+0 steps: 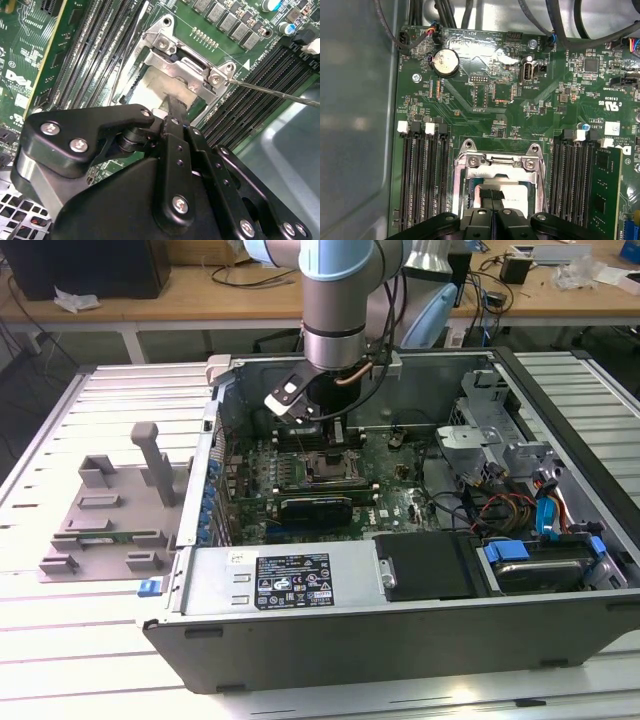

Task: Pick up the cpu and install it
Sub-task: 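Close the cpu cover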

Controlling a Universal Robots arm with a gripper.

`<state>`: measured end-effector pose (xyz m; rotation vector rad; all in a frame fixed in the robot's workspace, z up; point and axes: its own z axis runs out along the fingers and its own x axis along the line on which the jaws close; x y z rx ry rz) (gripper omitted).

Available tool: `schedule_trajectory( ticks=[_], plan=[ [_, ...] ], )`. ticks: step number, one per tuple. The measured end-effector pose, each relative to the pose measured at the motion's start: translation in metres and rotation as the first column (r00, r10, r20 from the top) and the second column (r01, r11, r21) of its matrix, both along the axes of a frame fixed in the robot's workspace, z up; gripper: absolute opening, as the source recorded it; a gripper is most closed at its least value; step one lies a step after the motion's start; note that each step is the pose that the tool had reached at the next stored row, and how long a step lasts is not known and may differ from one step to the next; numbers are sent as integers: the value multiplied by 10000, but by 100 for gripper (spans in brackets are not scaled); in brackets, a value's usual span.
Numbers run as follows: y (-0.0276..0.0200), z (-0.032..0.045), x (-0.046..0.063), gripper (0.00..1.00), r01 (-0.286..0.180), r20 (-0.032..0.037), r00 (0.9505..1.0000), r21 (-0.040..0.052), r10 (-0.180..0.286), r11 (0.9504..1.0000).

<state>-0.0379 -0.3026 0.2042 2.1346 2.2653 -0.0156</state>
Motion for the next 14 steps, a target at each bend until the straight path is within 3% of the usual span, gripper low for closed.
schedule_trajectory(
  ticks=[14],
  plan=[
    [2,6,28,11,1,10,10000,13,-1,10000]
  ],
)
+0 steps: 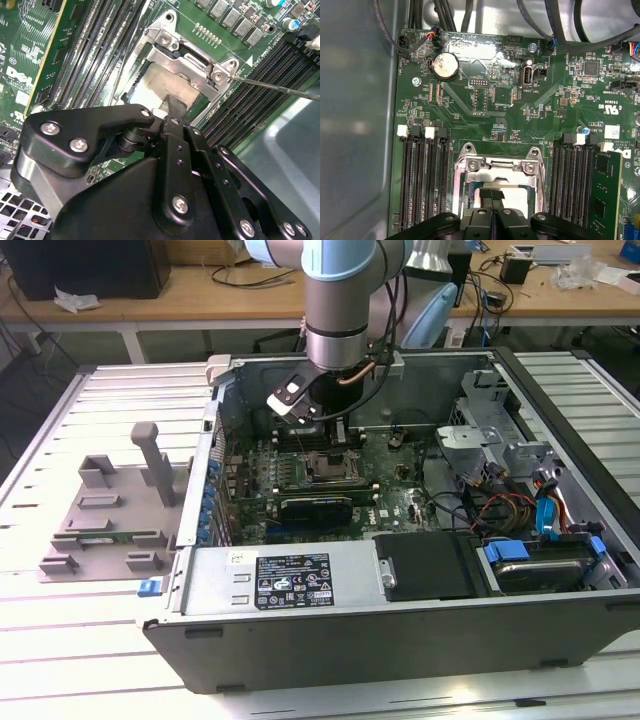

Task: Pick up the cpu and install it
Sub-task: 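Close the cpu cover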

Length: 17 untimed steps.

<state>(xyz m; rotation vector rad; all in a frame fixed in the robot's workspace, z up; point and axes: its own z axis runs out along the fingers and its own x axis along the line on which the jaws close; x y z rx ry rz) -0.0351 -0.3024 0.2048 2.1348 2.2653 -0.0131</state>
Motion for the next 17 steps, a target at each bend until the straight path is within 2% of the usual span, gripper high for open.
schedule_trajectory(
  ticks=[5,10,17],
  plan=[
    [-1,48,-4,11,1,-3,10000,-9,-1,10000],
    [3,35,-75,11,1,-3,10000,-12,-1,10000],
    [4,-1,-69,11,0,-5,10000,-14,0,10000]
  ],
)
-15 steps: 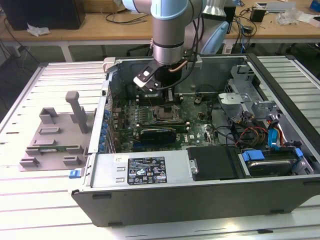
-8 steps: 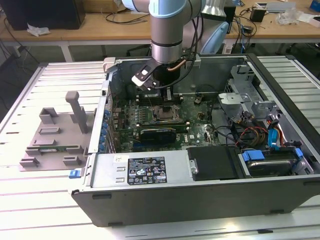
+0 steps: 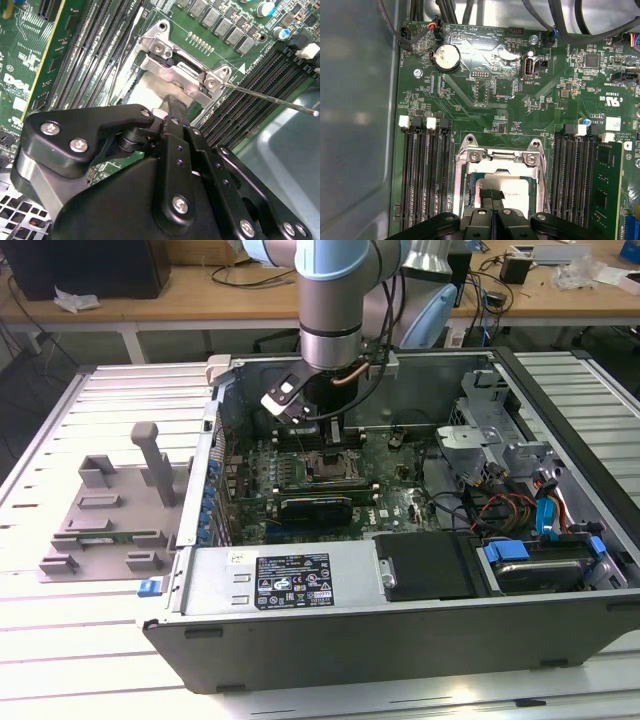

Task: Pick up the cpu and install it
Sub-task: 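Close the cpu cover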

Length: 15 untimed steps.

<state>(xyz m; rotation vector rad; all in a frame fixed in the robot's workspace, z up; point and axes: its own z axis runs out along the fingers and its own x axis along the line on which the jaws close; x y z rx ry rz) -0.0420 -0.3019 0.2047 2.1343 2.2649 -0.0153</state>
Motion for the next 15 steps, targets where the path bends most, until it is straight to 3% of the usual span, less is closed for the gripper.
schedule_trajectory(
  ticks=[15],
  plan=[
    [1,23,44,11,0,4,10000,5,0,10000]
  ],
)
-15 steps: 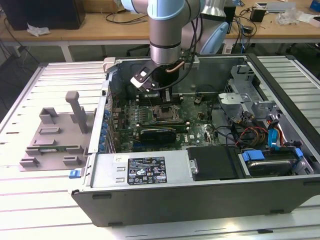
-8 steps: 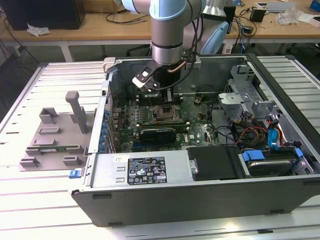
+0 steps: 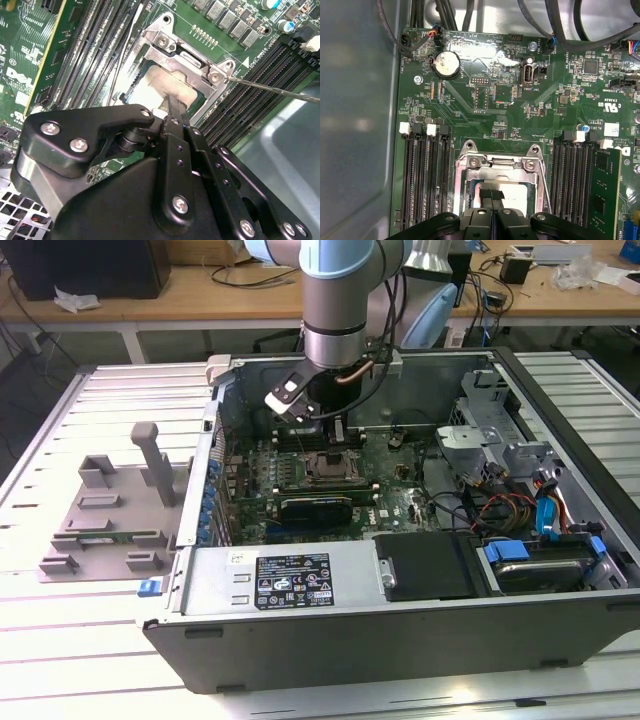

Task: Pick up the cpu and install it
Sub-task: 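Close the cpu cover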

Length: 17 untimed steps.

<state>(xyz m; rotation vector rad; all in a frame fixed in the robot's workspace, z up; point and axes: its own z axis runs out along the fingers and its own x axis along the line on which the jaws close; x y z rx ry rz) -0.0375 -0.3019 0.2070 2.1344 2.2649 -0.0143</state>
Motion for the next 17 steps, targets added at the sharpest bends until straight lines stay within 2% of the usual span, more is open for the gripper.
schedule_trajectory(
  ticks=[4,7,10,12,14,16,17],
  plan=[
    [-1,6,-8,11,0,0,10000,-5,0,10000],
    [0,94,-9,11,1,7,10000,-3,-1,10000],
    [0,94,-8,11,0,8,10000,-1,0,10000],
    [0,95,-8,11,-461,7,9989,-10,461,9989],
    [0,95,-8,11,-1166,6,9932,-24,1166,9932],
    [0,95,-8,11,-1861,4,9825,-35,1861,9825],
    [0,95,-8,11,-2578,4,9662,-36,2578,9662]
  ],
)
